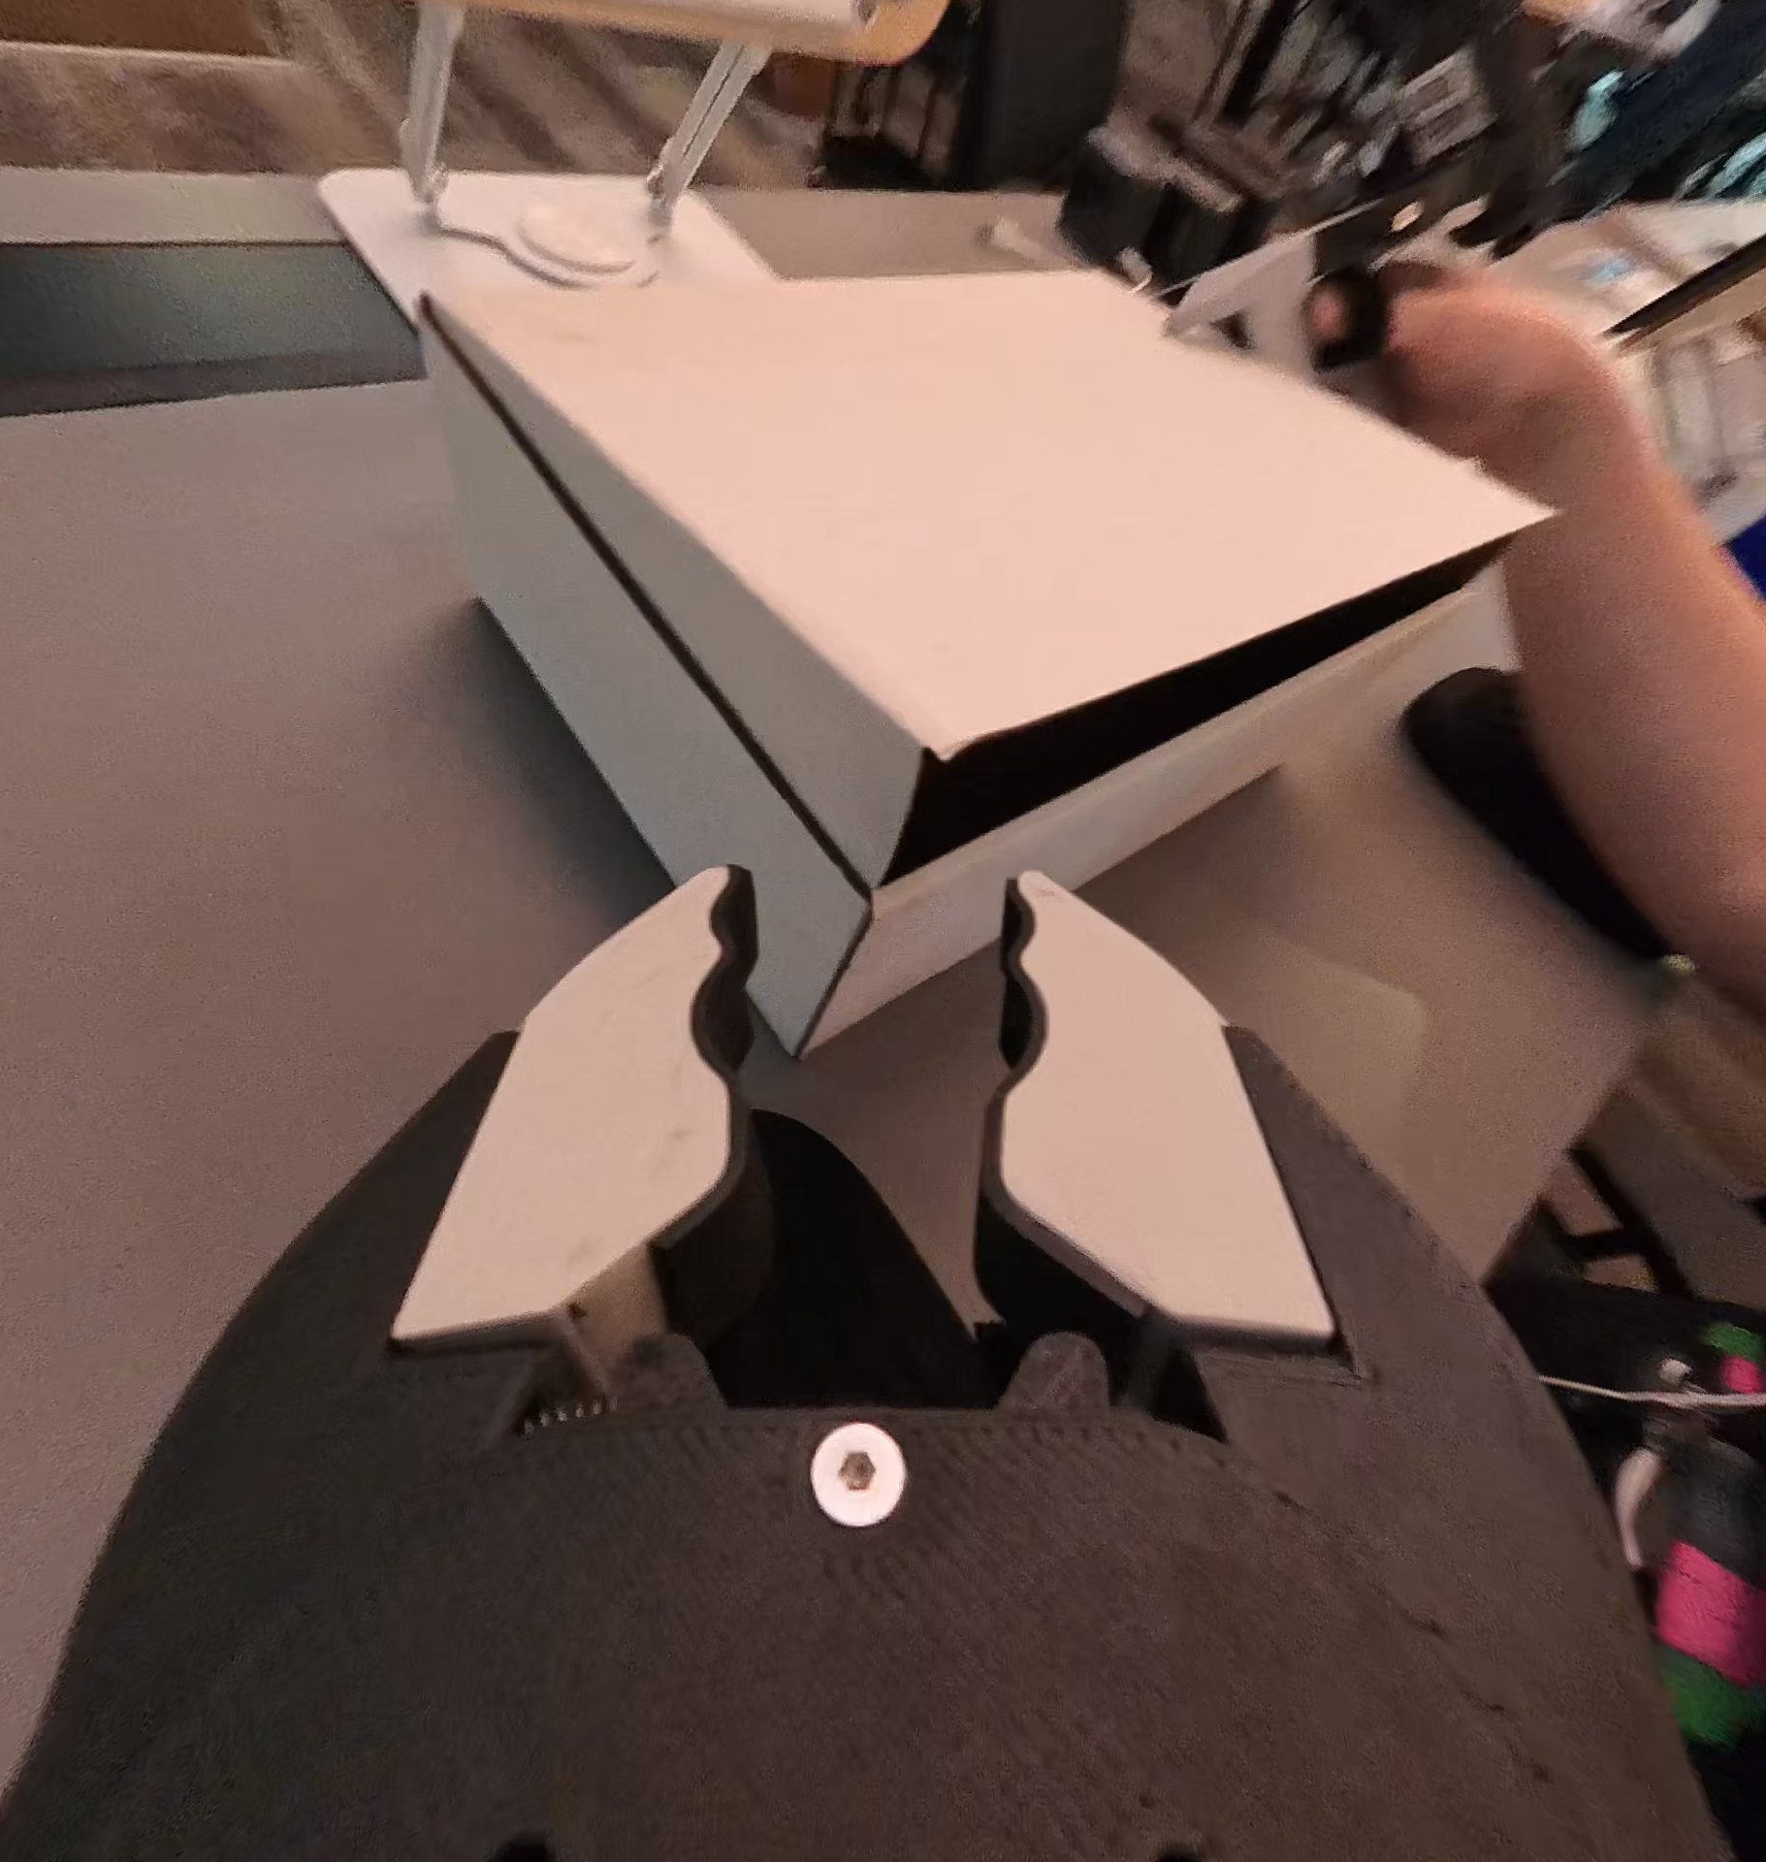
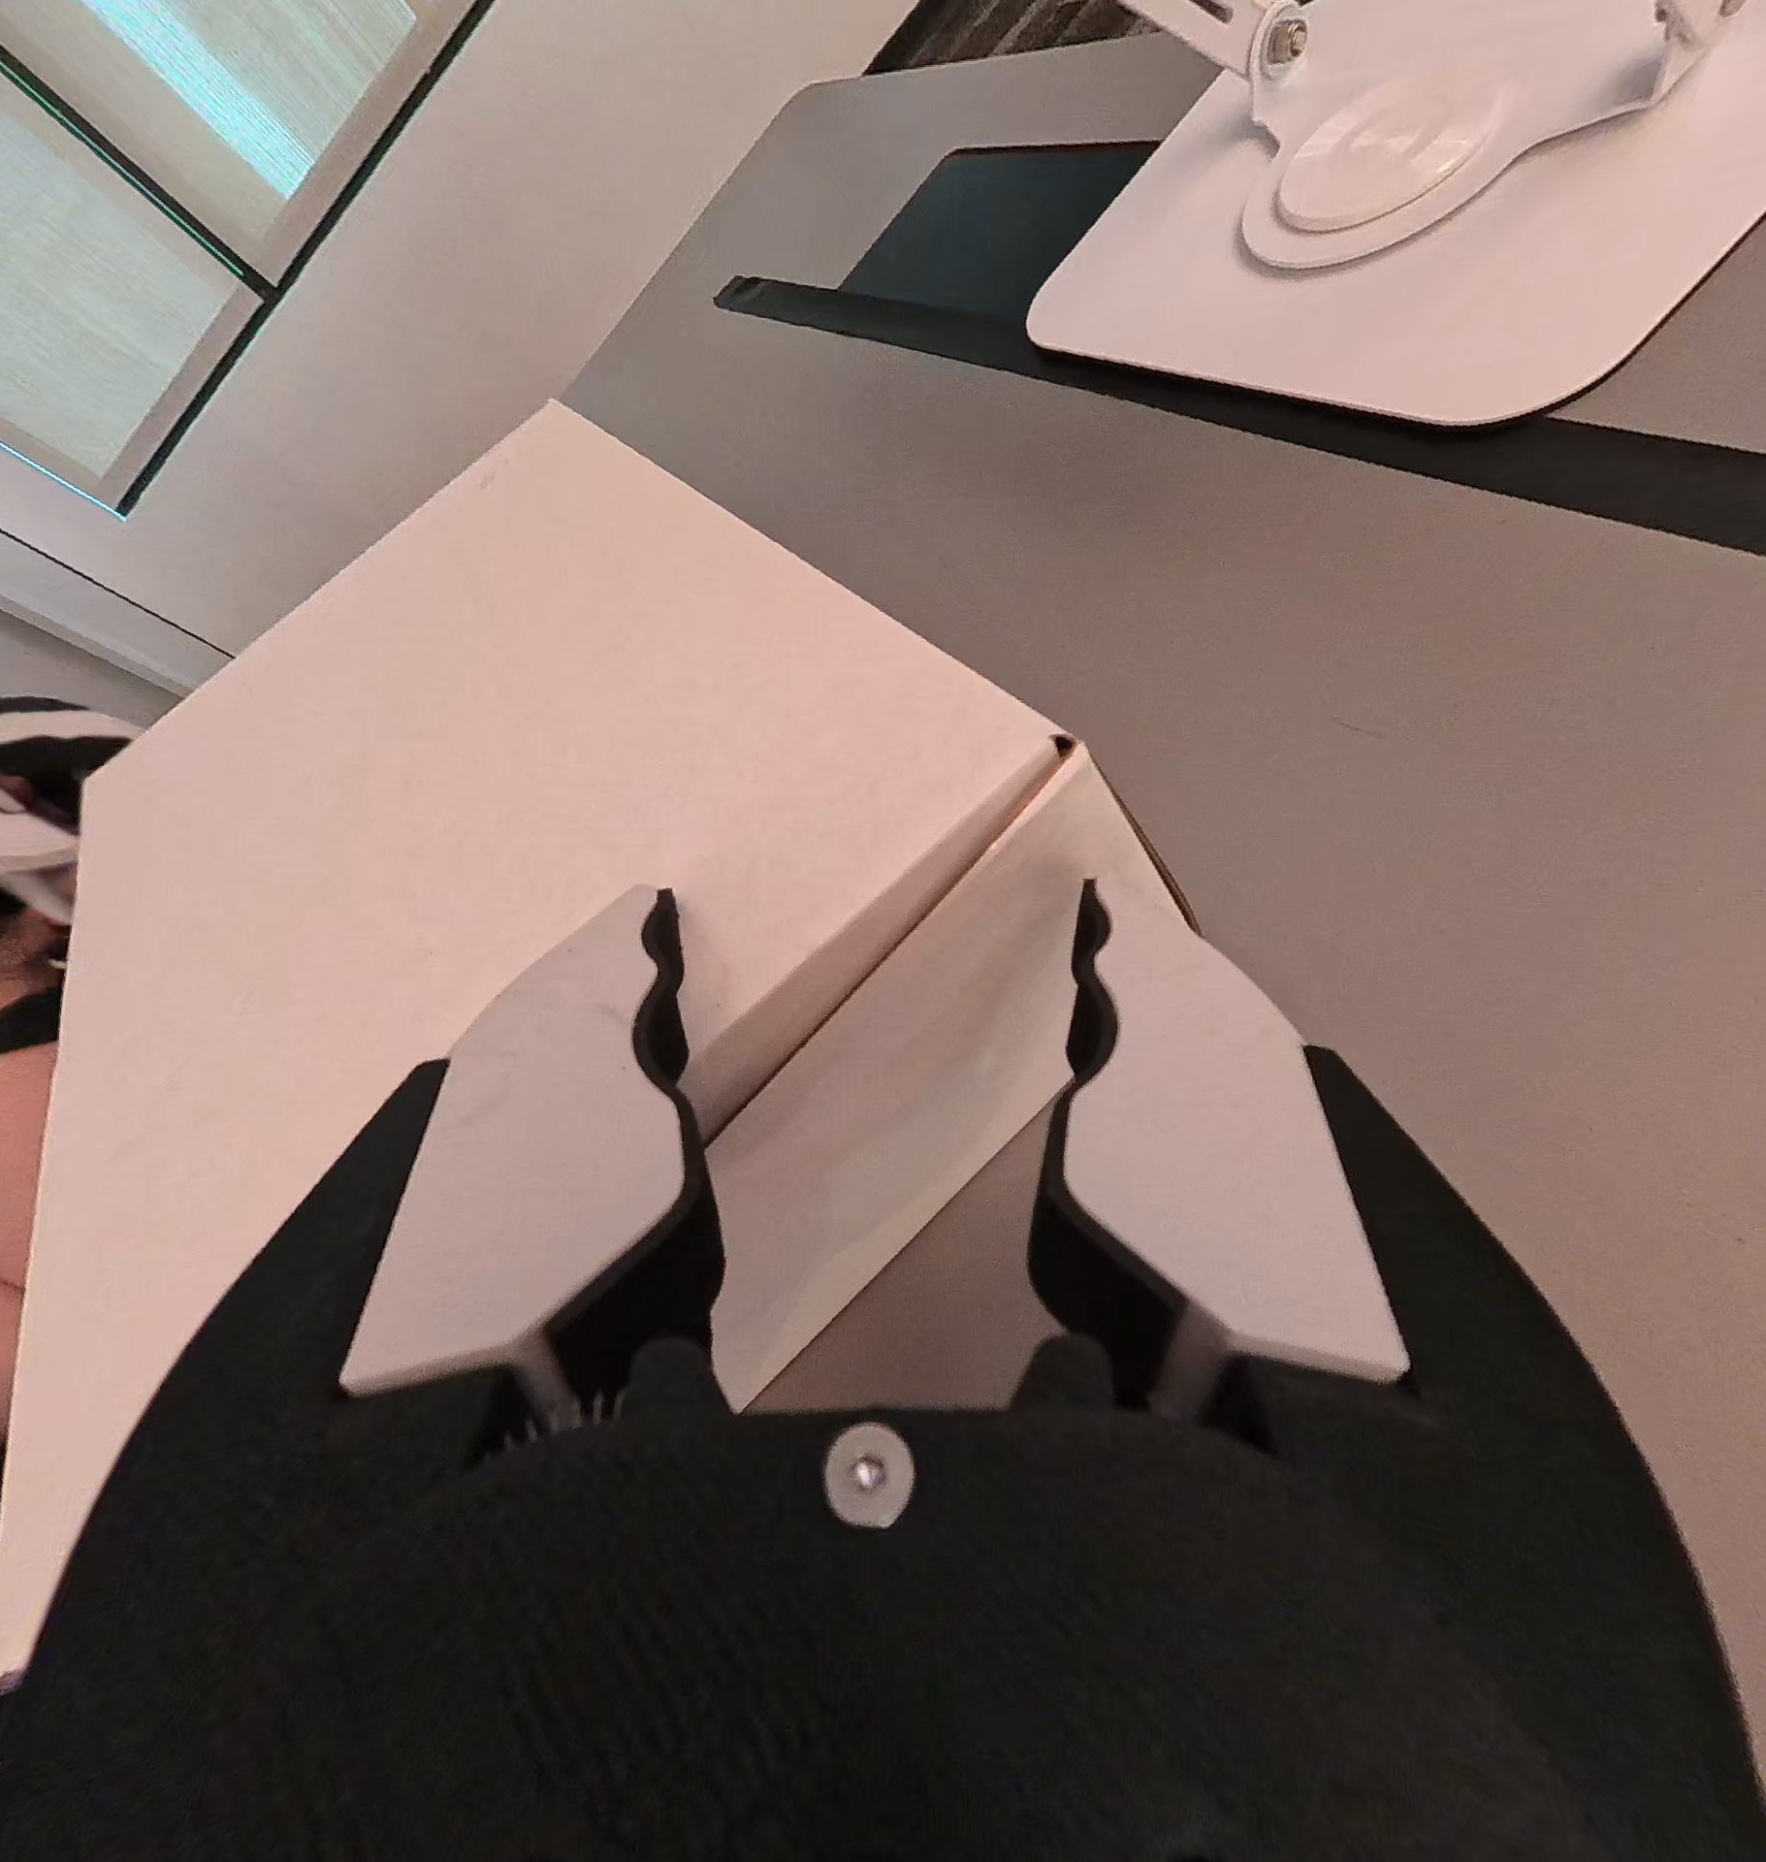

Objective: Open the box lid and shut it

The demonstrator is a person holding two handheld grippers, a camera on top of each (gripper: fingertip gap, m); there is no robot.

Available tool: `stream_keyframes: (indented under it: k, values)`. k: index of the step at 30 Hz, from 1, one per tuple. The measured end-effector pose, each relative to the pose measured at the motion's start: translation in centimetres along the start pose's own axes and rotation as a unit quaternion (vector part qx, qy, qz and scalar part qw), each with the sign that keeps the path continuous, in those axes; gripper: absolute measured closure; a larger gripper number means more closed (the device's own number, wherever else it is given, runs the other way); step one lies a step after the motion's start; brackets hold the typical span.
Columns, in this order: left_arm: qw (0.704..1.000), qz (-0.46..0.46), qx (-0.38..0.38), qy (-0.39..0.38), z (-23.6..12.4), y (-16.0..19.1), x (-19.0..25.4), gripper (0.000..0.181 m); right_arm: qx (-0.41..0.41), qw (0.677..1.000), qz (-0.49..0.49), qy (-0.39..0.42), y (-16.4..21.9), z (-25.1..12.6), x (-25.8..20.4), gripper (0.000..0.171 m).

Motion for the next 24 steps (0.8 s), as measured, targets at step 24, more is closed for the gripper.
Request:
stream_keyframes:
  k: [24]
  values:
    - [0.999, -0.005, -0.029, -0.035, 4.5, -1.5, -2.7, 0.115, -0.002, 1.0, -0.017, 0.007, 0.1, 0.1, 0.0, 0.095]
Point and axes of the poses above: each gripper's, where its closed fingertips meet, z out along the fingers, y out of its underside, x = y × z across the jaws, the point moved 6 cm from there along -z, back along the fingers, and after that the axes turned 7 degrees about -y, right-handed, at the moved point
